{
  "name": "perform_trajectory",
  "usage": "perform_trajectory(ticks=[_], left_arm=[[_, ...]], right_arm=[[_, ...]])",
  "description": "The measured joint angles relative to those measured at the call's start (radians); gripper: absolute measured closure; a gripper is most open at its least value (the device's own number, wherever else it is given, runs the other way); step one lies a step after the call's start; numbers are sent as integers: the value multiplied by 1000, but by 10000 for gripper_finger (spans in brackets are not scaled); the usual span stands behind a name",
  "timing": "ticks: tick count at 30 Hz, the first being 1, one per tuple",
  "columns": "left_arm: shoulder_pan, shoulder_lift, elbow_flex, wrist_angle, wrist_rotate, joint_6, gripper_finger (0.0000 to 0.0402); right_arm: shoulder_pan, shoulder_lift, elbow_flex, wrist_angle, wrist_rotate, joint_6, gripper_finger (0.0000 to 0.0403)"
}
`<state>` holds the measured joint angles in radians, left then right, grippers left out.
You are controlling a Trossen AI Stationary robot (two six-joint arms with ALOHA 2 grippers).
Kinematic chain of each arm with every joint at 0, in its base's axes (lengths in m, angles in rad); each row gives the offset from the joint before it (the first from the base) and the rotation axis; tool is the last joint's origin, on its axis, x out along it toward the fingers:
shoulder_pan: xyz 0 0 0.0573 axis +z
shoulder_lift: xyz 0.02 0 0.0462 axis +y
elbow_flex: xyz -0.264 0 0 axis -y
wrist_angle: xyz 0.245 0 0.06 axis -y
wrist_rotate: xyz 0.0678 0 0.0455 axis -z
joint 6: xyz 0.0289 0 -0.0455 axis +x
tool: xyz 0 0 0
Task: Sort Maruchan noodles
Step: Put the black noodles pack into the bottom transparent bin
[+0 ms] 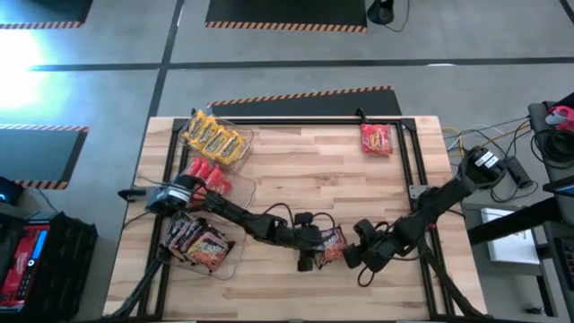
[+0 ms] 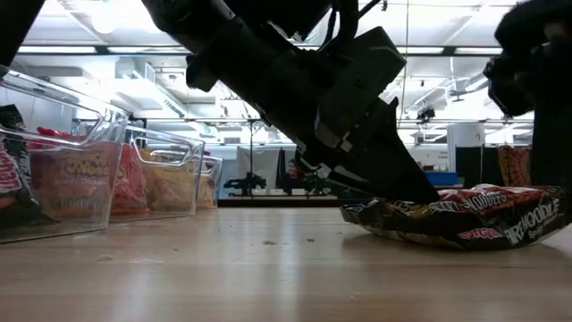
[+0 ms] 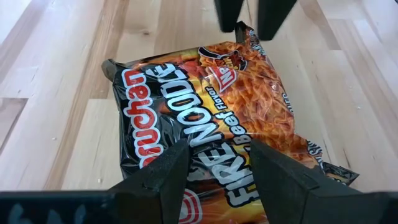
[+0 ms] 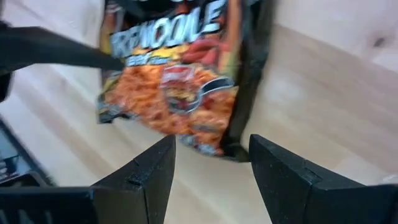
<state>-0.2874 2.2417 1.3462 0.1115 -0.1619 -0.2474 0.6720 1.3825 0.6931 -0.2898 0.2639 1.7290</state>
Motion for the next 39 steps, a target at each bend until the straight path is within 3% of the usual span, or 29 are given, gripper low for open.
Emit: perform_trajectory(ticks=[23, 39], left_arm=[[-12, -3, -39, 45, -5, -22, 245], [-14, -2, -39, 43, -18, -28, 245]], right_arm=[[2, 28, -198, 403, 160, -25, 209], [0, -22, -185, 383, 149, 25, 209]])
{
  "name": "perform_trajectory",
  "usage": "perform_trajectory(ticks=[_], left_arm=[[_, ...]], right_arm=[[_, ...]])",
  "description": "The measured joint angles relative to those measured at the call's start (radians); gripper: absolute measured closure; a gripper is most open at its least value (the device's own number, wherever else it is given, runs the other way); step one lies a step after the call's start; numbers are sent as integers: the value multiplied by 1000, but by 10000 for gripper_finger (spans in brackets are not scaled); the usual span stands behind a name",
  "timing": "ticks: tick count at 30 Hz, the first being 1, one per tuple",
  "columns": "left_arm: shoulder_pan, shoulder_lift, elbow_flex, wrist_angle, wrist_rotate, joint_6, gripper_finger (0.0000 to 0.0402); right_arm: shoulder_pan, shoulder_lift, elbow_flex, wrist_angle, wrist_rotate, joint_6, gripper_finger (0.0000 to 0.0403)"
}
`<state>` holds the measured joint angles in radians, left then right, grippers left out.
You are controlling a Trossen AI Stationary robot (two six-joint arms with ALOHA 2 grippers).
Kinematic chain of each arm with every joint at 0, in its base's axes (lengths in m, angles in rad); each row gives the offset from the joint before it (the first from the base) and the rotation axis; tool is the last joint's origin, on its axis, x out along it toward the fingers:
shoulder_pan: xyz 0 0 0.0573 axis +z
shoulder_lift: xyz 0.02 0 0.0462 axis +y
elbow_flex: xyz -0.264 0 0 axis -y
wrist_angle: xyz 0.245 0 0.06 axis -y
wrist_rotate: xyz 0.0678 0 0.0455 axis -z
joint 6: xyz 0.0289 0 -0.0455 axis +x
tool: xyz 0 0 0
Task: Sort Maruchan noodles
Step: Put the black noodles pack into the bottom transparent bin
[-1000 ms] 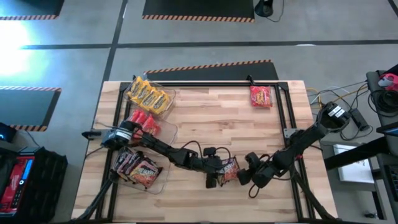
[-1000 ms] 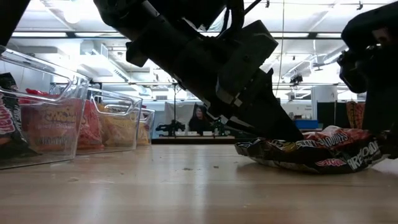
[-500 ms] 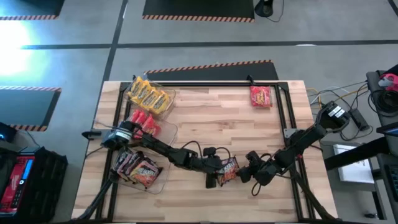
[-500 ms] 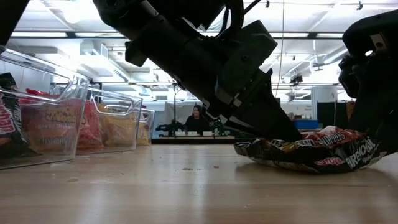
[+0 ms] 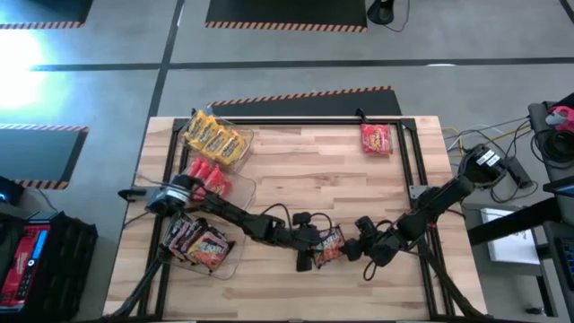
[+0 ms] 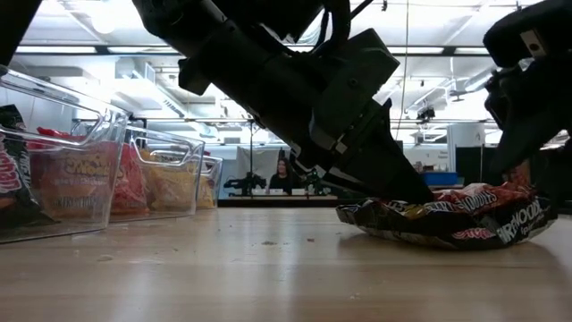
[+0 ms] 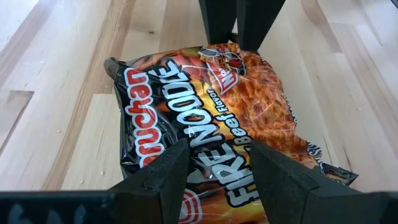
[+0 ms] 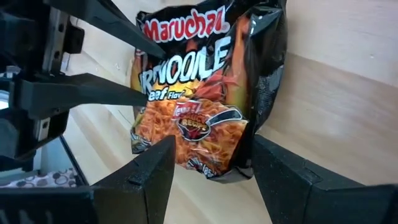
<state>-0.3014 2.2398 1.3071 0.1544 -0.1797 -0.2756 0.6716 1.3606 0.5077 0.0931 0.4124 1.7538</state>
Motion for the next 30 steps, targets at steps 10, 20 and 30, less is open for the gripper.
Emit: perform_trajectory(ticks=[10, 20, 30], left_arm=[[-48, -36, -2, -117, -51, -53, 245], [-85, -38, -2, -138, -74, -85, 245], [-92, -38, -2, -137, -90, -85, 245]], right_arm=[[4, 27, 12, -28, 16, 69, 209], [2, 137, 11, 108, 25, 45, 209], [5, 175, 11, 175, 89, -21, 209]])
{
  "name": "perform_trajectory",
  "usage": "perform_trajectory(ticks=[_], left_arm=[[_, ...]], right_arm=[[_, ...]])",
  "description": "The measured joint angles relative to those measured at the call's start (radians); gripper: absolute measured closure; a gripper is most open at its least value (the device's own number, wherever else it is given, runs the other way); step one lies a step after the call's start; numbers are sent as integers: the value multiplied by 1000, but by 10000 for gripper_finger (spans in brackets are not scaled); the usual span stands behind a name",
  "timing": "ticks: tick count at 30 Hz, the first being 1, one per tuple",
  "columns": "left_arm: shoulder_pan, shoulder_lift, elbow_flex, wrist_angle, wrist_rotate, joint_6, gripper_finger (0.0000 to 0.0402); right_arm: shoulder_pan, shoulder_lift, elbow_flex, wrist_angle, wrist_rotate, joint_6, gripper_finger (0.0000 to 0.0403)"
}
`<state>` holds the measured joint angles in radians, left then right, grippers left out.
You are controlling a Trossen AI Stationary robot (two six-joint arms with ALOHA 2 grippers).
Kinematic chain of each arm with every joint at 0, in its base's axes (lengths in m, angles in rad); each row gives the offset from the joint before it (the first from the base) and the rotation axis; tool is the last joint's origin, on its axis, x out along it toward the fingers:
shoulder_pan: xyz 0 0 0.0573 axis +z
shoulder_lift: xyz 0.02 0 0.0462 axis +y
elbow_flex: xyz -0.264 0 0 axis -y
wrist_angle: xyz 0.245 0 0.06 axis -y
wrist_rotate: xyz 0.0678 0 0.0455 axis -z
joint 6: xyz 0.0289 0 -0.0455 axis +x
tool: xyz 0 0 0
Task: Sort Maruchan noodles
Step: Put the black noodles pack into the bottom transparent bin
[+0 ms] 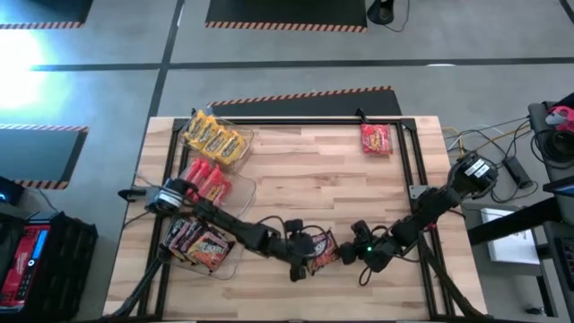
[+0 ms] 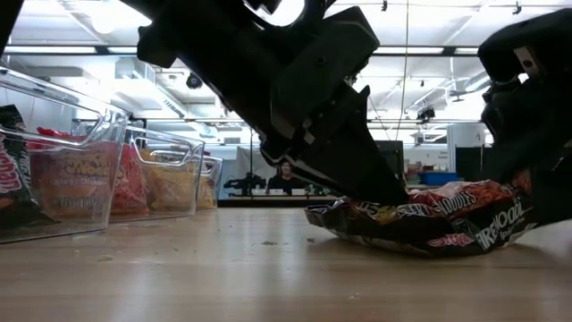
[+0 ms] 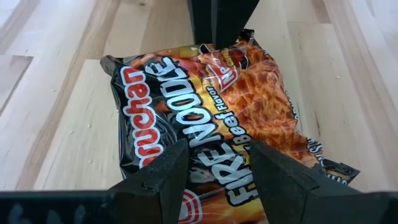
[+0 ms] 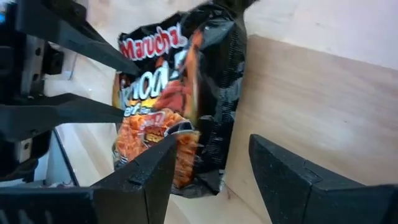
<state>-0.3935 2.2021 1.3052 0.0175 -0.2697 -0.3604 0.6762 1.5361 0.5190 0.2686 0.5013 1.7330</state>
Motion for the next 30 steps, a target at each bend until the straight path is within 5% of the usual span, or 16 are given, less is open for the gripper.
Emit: perform_trajectory(ticks=[8, 30], left_arm=[[-33, 0, -3, 1, -104, 0, 247], [-100, -6, -43, 37, -234, -9, 265]], right_arm=[[-13, 17, -2, 123, 82, -99, 209], [-23, 5, -1, 133, 38, -102, 209]])
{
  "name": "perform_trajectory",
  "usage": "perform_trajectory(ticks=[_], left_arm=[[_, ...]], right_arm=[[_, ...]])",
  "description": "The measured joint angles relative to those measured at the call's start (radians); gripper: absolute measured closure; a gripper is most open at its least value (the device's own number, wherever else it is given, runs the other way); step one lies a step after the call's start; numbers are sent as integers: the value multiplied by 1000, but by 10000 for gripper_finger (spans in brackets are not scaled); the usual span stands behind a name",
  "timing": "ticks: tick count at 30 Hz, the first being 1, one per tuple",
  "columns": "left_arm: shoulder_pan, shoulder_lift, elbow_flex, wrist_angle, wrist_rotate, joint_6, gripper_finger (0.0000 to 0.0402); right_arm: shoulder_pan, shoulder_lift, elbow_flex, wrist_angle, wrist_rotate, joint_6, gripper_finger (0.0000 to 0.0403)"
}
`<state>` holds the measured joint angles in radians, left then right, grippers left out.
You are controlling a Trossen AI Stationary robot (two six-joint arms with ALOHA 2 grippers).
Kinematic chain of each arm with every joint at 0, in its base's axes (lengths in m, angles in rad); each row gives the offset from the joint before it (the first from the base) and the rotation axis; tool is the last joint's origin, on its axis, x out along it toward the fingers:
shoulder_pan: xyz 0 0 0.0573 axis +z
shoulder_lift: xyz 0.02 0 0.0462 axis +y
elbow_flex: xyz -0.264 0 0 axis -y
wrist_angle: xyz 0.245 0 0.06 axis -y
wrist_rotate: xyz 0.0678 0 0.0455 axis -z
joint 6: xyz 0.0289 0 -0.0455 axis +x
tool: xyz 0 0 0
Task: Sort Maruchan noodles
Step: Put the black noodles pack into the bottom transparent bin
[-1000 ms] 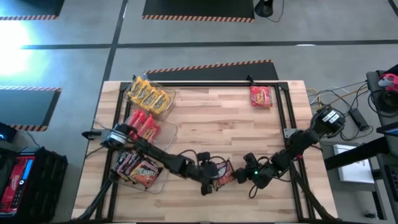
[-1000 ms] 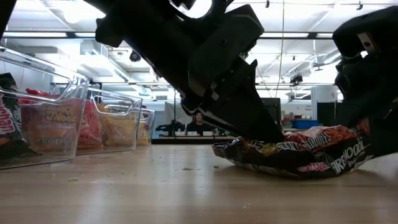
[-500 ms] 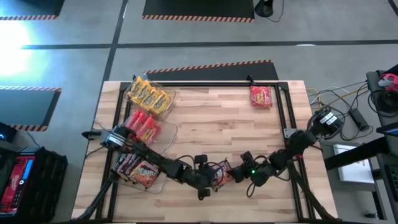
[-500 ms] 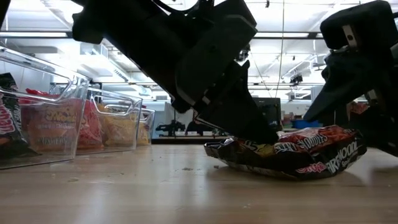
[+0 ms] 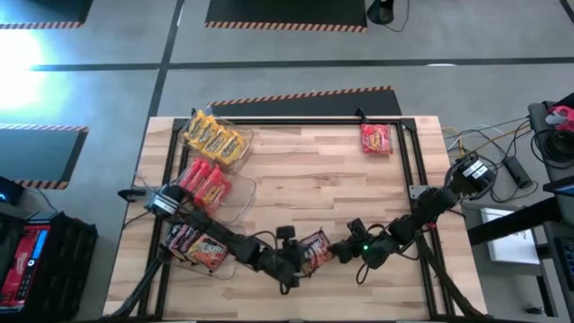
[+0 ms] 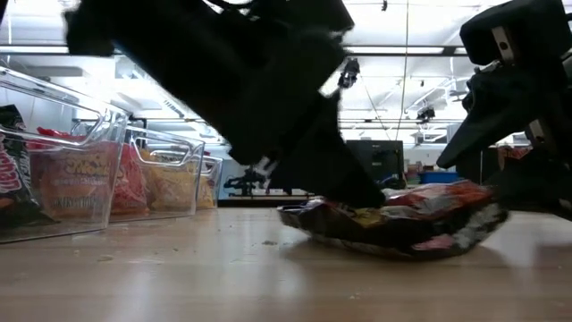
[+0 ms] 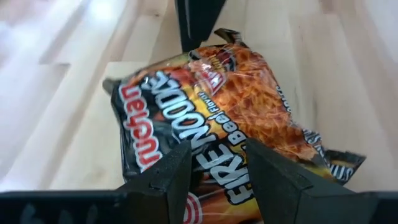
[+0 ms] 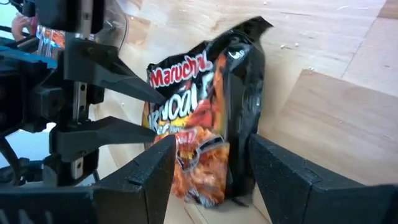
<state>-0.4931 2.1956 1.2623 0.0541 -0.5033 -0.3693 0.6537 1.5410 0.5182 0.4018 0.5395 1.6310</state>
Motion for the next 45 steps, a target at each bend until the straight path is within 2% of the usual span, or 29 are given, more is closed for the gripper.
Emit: perform_trajectory(ticks=[2, 7, 13, 22, 28, 33, 45], left_arm=[[-2, -20, -4, -23, -36, 58, 265], [-2, -92, -15, -76, -33, 97, 265], [-24, -119, -35, -92, -58, 61, 265], [-33, -141, 59, -210, -105, 150, 265], [-43, -142, 53, -257, -104, 75, 265], [-45, -143, 50, -331, -27, -36, 265], [-43, -100, 36, -310, -20, -96, 265]], right_arm=[[0, 0, 0, -1, 2, 0, 209], [0, 0, 2, -1, 2, -9, 209], [0, -1, 3, -6, -4, -42, 209], [0, -1, 5, -8, -16, -56, 209], [0, -1, 8, -8, -16, -70, 209], [0, -1, 8, -9, -16, -77, 209], [0, -1, 8, -6, -16, -86, 209]])
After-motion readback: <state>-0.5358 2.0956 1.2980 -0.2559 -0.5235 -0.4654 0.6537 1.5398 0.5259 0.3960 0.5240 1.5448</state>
